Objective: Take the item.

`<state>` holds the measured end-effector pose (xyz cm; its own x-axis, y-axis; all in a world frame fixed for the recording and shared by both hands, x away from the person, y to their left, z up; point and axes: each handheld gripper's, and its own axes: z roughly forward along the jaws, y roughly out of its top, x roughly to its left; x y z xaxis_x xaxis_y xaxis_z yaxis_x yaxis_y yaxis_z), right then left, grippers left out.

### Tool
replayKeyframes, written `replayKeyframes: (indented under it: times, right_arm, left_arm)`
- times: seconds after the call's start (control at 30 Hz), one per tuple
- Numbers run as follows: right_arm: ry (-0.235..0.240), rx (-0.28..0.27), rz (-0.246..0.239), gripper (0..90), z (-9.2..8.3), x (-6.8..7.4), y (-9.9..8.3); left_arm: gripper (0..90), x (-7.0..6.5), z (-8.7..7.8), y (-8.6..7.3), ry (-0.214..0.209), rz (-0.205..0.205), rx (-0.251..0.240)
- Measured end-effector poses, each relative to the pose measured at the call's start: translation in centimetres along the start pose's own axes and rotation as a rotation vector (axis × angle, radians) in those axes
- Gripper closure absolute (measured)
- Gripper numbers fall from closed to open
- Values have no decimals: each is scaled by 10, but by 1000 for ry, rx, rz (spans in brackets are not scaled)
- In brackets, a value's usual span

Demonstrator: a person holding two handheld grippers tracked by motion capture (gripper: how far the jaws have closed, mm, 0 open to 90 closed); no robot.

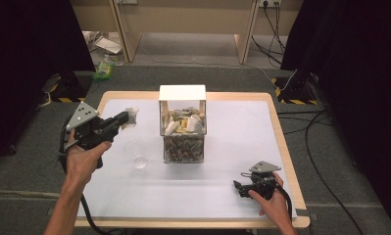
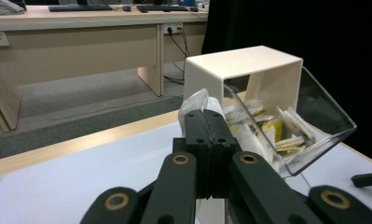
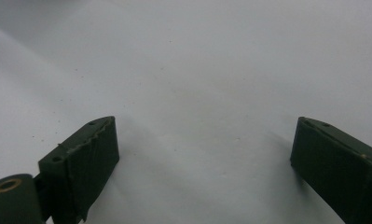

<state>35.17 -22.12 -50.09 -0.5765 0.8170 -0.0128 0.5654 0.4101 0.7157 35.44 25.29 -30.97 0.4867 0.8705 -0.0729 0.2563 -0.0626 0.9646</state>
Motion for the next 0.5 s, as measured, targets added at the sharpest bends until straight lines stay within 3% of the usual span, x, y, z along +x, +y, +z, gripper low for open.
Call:
replayKeyframes:
  times: [0.5]
  right_arm:
    - [0, -2, 1, 83, 0, 0, 0]
  left_arm:
    - [889, 5, 2, -26, 16, -15, 11]
